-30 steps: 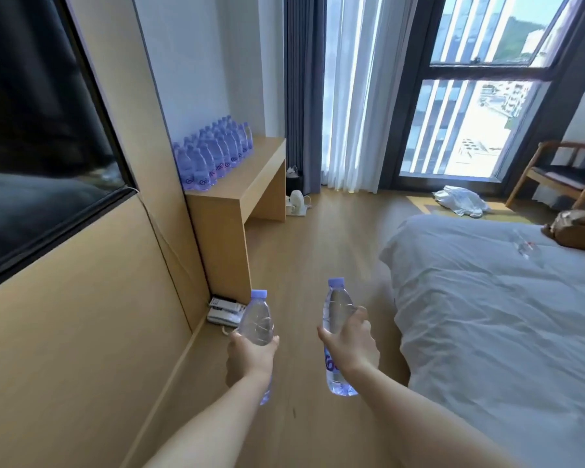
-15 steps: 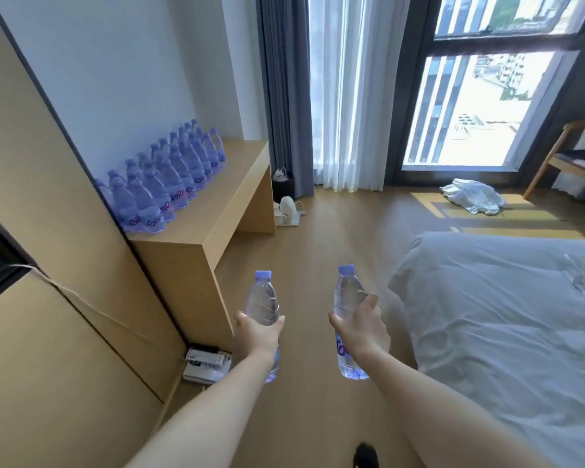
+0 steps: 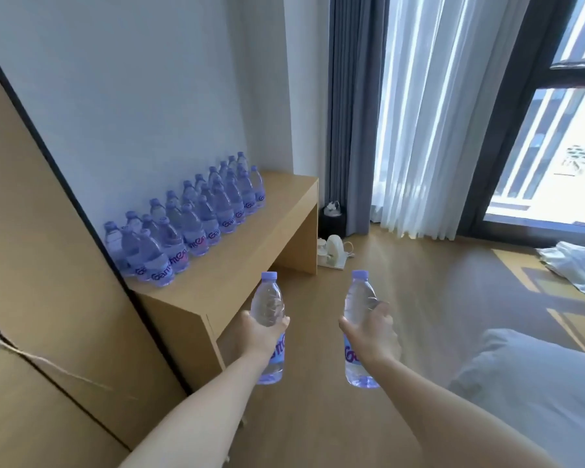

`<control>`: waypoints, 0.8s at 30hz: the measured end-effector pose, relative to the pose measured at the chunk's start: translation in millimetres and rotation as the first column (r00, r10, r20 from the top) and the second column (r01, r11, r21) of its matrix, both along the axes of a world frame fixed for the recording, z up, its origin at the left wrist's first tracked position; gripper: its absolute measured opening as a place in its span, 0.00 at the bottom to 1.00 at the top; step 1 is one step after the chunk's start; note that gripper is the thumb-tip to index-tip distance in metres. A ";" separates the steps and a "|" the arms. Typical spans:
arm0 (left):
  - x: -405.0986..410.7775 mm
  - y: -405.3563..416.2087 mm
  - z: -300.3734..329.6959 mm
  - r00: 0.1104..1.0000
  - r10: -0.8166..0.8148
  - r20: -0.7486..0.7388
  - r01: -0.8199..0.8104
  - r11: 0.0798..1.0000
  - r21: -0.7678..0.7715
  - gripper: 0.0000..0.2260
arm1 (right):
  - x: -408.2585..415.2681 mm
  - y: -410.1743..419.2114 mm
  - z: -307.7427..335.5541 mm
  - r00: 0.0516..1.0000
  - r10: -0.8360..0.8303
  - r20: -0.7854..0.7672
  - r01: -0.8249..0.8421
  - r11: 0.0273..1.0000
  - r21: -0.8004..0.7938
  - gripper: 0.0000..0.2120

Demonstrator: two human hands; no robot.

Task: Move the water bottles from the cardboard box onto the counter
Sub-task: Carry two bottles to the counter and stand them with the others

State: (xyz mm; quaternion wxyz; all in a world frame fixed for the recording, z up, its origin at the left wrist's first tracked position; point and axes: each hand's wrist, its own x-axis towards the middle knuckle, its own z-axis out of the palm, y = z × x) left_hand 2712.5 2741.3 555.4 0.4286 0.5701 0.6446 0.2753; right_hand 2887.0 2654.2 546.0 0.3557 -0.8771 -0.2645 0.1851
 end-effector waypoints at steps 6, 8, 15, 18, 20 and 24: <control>57.5 104.0 -21.1 0.998 -0.068 -0.001 0.068 0.995 -0.067 0.25 | 65.2 114.0 -6.0 0.998 0.065 0.014 -0.066 0.997 0.051 0.33; 79.4 147.3 -25.6 0.998 -0.059 0.037 0.062 0.995 -0.080 0.25 | 90.7 157.1 -2.7 0.996 0.082 0.025 -0.083 0.995 0.059 0.34; 154.4 306.4 -9.3 0.984 -0.165 0.073 0.173 0.977 -0.121 0.28 | 180.3 293.4 13.7 0.986 0.161 -0.050 -0.150 0.974 0.169 0.31; 189.2 359.9 -3.2 0.964 -0.238 0.121 0.254 0.957 -0.138 0.29 | 212.3 338.7 15.7 0.978 0.189 -0.084 -0.168 0.964 0.209 0.29; 213.2 390.9 -5.7 0.948 -0.263 0.178 0.289 0.947 -0.142 0.29 | 234.7 369.8 11.9 0.970 0.206 -0.127 -0.171 0.956 0.239 0.28; 262.5 449.5 -17.7 0.938 -0.205 0.278 0.261 0.948 -0.181 0.32 | 287.8 438.8 1.3 0.938 0.242 -0.249 -0.171 0.946 0.274 0.28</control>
